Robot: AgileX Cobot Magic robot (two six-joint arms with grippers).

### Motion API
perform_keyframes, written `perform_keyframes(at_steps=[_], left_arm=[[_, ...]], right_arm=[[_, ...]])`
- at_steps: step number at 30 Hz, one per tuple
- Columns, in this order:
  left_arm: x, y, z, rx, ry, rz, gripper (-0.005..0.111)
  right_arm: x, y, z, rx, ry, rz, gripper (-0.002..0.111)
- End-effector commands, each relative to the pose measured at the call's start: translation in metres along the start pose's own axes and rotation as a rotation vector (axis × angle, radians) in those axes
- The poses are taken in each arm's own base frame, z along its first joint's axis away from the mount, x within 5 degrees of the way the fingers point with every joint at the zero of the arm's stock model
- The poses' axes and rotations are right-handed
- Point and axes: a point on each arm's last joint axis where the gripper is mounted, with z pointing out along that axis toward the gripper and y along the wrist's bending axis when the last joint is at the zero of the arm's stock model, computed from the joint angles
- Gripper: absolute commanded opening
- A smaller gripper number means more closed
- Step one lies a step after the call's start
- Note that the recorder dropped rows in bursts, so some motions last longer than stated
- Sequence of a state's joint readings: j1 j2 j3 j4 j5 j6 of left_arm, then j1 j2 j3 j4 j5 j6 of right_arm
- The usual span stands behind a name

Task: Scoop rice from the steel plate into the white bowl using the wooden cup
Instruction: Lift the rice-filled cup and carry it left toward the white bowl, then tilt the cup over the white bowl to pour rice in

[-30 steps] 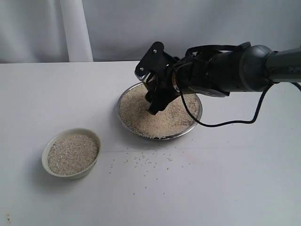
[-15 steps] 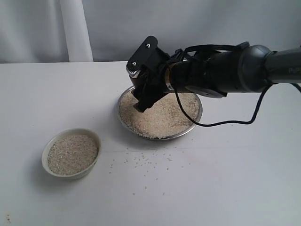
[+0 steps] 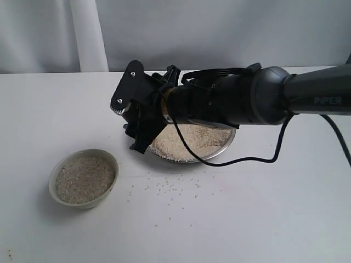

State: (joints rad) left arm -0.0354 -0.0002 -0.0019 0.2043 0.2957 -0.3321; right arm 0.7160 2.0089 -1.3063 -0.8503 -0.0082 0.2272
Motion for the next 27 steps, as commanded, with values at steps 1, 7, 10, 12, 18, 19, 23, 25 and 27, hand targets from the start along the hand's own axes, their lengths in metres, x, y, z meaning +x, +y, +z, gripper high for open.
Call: perform_keyframes(at_steps=[1, 7, 10, 12, 18, 19, 23, 25, 27], left_arm=[[0.0, -0.001, 0.0, 0.009, -0.005, -0.008, 0.0], [0.0, -0.001, 0.0, 0.009, -0.005, -0.008, 0.0], [0.0, -0.001, 0.0, 0.009, -0.005, -0.008, 0.0], [0.0, -0.001, 0.0, 0.009, -0.005, -0.008, 0.0], [0.0, -0.001, 0.0, 0.009, -0.005, -0.008, 0.0], [0.0, -0.001, 0.0, 0.009, -0.005, -0.008, 0.0], [0.0, -0.001, 0.0, 0.009, -0.005, -0.008, 0.0], [0.0, -0.001, 0.0, 0.009, -0.005, -0.008, 0.0], [0.0, -0.001, 0.0, 0.009, -0.005, -0.008, 0.0]], right_arm=[[-0.023, -0.002, -0.005, 0.048, 0.036, -0.085, 0.0], [-0.062, 0.019, 0.007, 0.104, 0.085, -0.294, 0.0], [-0.064, 0.037, 0.017, 0.079, 0.101, -0.354, 0.0], [-0.063, 0.048, 0.02, 0.078, 0.146, -0.414, 0.0], [-0.061, 0.058, 0.019, 0.095, 0.226, -0.516, 0.0], [-0.062, 0.061, 0.019, 0.091, 0.226, -0.537, 0.0], [-0.064, 0.066, 0.017, 0.088, 0.24, -0.565, 0.0], [-0.064, 0.069, 0.016, 0.088, 0.257, -0.594, 0.0], [-0.065, 0.072, 0.015, 0.088, 0.27, -0.611, 0.0]])
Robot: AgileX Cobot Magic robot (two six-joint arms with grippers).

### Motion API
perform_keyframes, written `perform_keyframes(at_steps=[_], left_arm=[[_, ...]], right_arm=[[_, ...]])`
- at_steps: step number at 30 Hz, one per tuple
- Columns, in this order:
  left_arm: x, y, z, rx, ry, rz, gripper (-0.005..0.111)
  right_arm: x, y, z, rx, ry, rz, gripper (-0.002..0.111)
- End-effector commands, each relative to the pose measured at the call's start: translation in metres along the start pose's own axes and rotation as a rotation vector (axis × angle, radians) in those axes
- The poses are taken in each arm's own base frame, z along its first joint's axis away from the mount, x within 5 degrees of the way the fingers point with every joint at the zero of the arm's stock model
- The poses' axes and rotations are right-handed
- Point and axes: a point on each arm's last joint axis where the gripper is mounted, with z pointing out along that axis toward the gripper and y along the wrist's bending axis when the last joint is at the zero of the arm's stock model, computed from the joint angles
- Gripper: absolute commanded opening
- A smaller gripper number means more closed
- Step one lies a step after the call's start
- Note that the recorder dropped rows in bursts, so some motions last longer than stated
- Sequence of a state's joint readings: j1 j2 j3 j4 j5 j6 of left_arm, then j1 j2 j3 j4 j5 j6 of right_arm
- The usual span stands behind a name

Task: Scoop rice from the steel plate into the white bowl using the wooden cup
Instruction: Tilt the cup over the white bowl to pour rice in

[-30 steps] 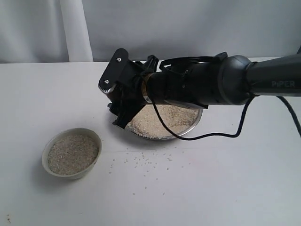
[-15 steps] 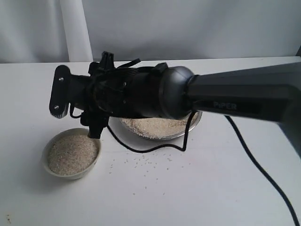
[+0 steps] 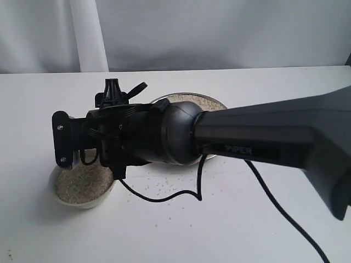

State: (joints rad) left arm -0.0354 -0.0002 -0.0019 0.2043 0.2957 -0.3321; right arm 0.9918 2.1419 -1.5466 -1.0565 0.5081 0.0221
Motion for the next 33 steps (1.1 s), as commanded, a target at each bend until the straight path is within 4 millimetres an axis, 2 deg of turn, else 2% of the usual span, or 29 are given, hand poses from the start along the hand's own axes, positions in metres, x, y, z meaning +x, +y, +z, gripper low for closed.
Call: perform_keyframes(at_steps=[1, 8, 19, 21, 25, 33], left_arm=[[0.0, -0.001, 0.0, 0.009, -0.005, -0.008, 0.0], [0.0, -0.001, 0.0, 0.009, -0.005, -0.008, 0.0], [0.0, -0.001, 0.0, 0.009, -0.005, -0.008, 0.0], [0.0, -0.001, 0.0, 0.009, -0.005, -0.008, 0.0], [0.0, -0.001, 0.0, 0.009, -0.005, -0.008, 0.0], [0.0, -0.001, 0.0, 0.009, -0.005, -0.008, 0.0]], right_arm=[[-0.007, 0.001, -0.007, 0.016, 0.02, -0.068, 0.0], [-0.017, 0.007, -0.013, 0.017, 0.011, -0.143, 0.0], [-0.017, 0.003, -0.013, 0.063, 0.014, -0.249, 0.0], [-0.016, 0.007, -0.007, 0.067, 0.035, -0.285, 0.0], [-0.013, 0.029, 0.016, 0.095, 0.123, -0.39, 0.0], [-0.02, 0.025, 0.011, 0.165, 0.141, -0.428, 0.0]])
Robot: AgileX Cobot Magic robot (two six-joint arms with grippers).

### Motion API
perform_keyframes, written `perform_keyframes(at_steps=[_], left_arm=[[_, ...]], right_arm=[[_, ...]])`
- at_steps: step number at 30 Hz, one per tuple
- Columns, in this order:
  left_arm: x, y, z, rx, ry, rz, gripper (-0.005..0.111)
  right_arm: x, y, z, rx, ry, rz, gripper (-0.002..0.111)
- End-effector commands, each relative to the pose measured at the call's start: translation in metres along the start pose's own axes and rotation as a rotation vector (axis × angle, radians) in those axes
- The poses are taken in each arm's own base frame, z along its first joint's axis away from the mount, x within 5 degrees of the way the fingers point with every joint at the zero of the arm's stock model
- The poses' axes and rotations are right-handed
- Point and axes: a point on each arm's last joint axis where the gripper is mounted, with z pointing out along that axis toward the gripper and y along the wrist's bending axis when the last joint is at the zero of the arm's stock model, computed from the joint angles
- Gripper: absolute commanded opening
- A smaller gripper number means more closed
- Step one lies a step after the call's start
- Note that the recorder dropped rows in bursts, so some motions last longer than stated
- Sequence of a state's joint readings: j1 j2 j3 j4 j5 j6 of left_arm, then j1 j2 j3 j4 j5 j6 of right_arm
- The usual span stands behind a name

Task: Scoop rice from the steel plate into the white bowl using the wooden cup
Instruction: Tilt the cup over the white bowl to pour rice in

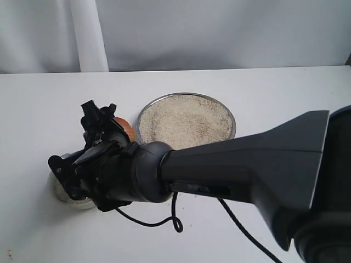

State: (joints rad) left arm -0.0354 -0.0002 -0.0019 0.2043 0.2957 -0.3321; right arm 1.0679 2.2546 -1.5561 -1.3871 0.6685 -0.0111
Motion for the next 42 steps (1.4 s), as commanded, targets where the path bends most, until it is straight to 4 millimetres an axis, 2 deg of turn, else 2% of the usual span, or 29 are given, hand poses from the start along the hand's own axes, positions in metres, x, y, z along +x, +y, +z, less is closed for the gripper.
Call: perform_keyframes(at_steps=[1, 6, 19, 27, 42], left_arm=[[0.0, -0.001, 0.0, 0.009, -0.005, -0.008, 0.0], [0.0, -0.001, 0.0, 0.009, -0.005, -0.008, 0.0], [0.0, -0.001, 0.0, 0.009, -0.005, -0.008, 0.0], [0.0, -0.001, 0.0, 0.009, -0.005, -0.008, 0.0], [0.0, -0.001, 0.0, 0.009, -0.005, -0.008, 0.0]], right_arm=[[-0.001, -0.012, -0.01, 0.058, 0.023, -0.02, 0.0], [-0.012, -0.011, -0.018, 0.076, 0.02, -0.079, 0.0], [-0.006, -0.014, -0.019, 0.107, 0.1, -0.208, 0.0], [-0.021, -0.014, -0.03, 0.145, 0.08, -0.292, 0.0], [-0.031, -0.018, -0.04, 0.213, 0.103, -0.435, 0.0]])
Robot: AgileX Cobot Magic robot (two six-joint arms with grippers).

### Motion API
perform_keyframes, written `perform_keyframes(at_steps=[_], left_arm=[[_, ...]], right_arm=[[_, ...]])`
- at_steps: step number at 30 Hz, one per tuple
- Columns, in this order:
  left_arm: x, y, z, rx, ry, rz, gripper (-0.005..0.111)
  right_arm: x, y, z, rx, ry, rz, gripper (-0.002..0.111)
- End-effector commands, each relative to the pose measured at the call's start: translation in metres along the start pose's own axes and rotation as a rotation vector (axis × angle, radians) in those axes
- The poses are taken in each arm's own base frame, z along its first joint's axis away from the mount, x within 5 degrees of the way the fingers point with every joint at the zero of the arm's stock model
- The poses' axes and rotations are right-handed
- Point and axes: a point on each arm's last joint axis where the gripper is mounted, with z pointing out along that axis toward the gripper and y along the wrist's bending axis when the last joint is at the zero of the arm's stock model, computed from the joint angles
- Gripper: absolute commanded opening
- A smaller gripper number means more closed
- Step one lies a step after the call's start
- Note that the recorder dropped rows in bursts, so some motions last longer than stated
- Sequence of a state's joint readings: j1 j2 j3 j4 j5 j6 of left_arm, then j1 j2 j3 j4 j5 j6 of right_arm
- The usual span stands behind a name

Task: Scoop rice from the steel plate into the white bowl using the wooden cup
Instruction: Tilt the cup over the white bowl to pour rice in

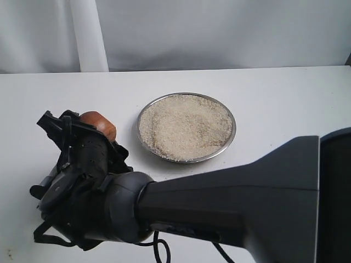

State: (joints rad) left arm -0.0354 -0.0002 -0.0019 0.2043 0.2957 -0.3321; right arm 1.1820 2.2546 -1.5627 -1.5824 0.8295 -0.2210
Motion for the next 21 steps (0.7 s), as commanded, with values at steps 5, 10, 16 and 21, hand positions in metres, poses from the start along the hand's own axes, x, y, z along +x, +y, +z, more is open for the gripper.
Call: perform_keyframes(at_steps=[5, 10, 16, 21], left_arm=[[-0.0001, -0.0006, 0.0002, 0.009, -0.005, -0.008, 0.0], [-0.0001, -0.0006, 0.0002, 0.009, -0.005, -0.008, 0.0], [-0.0001, -0.0006, 0.0002, 0.009, -0.005, -0.008, 0.0], [-0.0001, -0.0006, 0.0002, 0.009, -0.005, -0.008, 0.0]], right_arm=[[0.0079, -0.0126, -0.0054, 0.077, 0.053, -0.067, 0.0], [0.0081, -0.0136, -0.0055, 0.087, 0.056, -0.076, 0.0], [0.0084, -0.016, -0.0058, 0.113, 0.061, -0.075, 0.0], [0.0083, -0.0171, -0.0059, 0.126, 0.059, -0.069, 0.0]])
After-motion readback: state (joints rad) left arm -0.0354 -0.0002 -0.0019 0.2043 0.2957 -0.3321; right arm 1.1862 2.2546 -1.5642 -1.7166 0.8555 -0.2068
